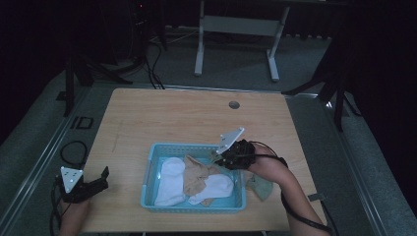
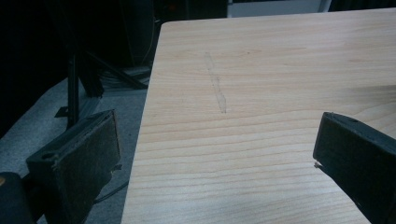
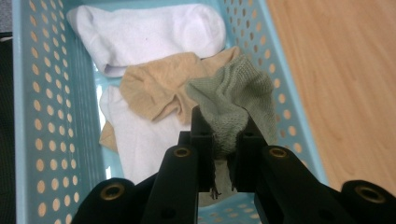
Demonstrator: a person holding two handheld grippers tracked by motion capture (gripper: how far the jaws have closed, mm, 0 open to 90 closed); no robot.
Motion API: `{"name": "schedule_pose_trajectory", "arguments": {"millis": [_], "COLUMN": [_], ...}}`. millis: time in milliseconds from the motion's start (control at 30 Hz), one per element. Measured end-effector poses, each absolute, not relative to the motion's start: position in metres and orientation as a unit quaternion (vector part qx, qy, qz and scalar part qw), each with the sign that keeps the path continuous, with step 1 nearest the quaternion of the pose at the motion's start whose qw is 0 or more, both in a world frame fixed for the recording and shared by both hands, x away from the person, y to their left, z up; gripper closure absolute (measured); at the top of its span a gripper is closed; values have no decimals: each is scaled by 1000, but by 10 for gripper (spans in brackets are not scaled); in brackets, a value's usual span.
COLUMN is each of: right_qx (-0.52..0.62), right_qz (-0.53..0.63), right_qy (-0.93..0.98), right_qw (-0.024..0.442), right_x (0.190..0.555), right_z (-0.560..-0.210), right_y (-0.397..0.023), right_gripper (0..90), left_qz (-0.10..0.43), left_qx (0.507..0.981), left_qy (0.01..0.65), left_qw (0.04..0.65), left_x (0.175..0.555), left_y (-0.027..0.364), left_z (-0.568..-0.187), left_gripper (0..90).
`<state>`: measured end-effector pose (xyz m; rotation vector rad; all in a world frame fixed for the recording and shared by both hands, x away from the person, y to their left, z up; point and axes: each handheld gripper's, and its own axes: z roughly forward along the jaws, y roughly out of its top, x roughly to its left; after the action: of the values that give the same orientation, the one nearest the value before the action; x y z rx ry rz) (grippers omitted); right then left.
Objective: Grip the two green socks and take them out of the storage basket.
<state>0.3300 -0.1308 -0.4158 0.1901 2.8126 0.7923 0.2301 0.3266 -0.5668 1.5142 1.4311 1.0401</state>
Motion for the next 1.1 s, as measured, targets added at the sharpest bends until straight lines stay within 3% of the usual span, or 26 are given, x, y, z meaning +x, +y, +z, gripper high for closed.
{"name": "schedule_pose_trajectory", "arguments": {"millis": [567,1100], "right_qx": [118,206], "right_qz": [315,311], "right_qy": [928,909], "right_qw": [159,187], "right_x": [333,349], "right_z": [-376,-398], "right_y": [-180,-249], "right_gripper": [819,817], "left_qz": [410,411], "left_qx": [598,598], "left_qy": [564,565], "left_qw": [395,393], "left_x": [230,230], "left_y": [327,326], "left_z": [-567,-567], "left_gripper": [3,3]}}
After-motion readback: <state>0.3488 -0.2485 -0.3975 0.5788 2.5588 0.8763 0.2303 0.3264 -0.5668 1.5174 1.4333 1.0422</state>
